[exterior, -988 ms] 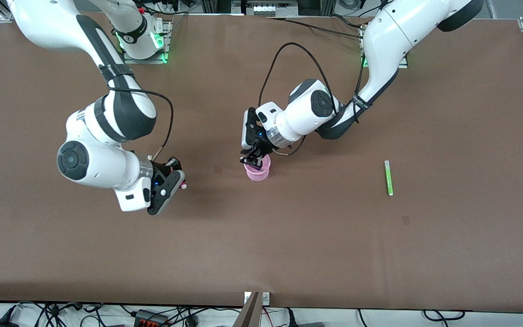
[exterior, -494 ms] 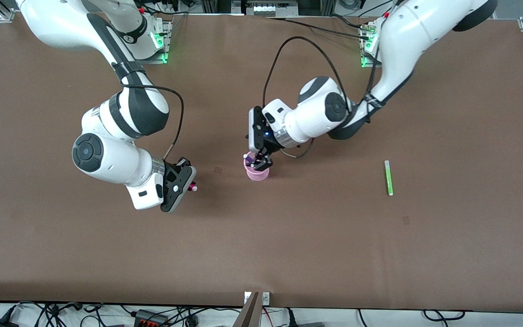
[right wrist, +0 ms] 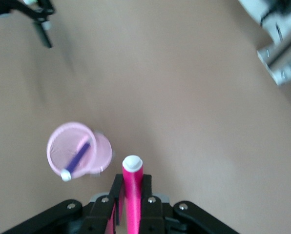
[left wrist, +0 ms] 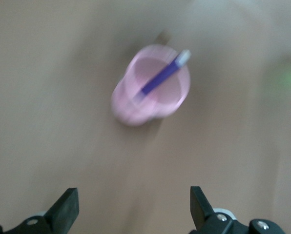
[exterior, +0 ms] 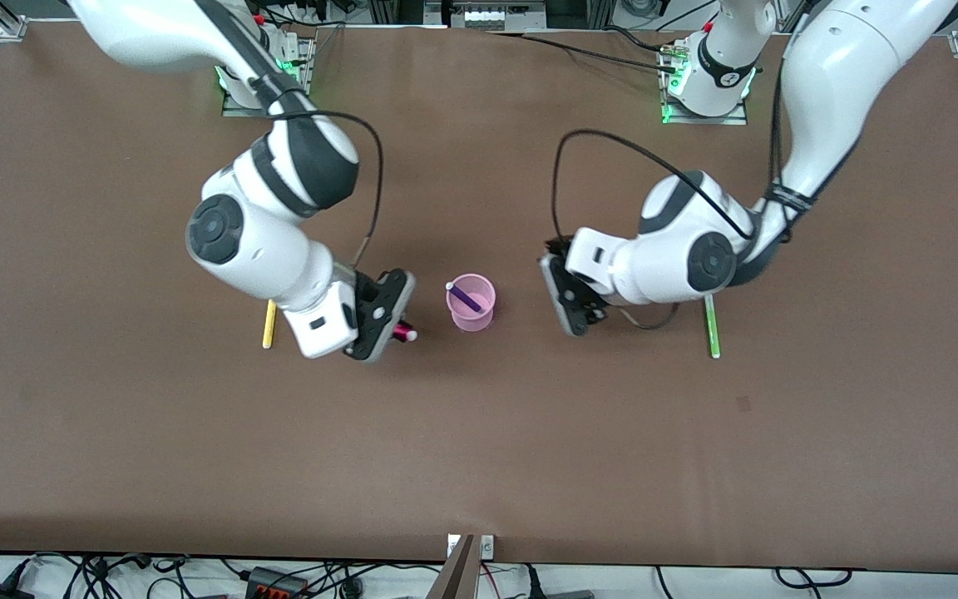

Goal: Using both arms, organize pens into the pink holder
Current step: 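Move the magenta pen over the cup while the left gripper withdraws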

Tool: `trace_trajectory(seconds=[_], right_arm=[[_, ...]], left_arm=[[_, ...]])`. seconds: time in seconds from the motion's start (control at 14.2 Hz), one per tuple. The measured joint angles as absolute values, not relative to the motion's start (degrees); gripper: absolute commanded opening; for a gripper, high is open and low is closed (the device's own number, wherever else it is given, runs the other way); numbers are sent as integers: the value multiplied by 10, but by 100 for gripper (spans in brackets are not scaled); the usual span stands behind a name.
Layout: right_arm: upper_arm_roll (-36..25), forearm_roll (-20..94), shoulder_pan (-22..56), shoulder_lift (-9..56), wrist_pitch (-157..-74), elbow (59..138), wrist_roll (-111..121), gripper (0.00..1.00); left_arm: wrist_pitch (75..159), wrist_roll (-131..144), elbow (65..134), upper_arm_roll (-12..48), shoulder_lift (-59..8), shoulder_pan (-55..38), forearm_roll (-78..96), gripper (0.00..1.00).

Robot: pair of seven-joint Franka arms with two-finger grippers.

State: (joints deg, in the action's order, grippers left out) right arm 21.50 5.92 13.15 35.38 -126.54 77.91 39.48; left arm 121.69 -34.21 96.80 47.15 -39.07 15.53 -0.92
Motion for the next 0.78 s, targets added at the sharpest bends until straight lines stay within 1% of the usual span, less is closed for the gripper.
trace_trajectory(seconds=[0.21, 0.35, 0.56, 0.78], right_arm=[[216, 58, 187, 353, -1311, 779, 394, 0], [216, 51, 213, 351, -1328, 779, 394, 0], [216, 34, 230, 352, -1360, 781, 394, 0], [215, 32, 247, 362, -1365, 789, 393, 0]], left_arm=[[1104, -295, 937, 440, -371, 182, -65, 100], [1037, -242, 910, 433, -361, 196, -136, 100], [935, -117, 867, 431, -352, 202, -219, 100], [814, -58, 782, 430, -342, 203, -244, 100]])
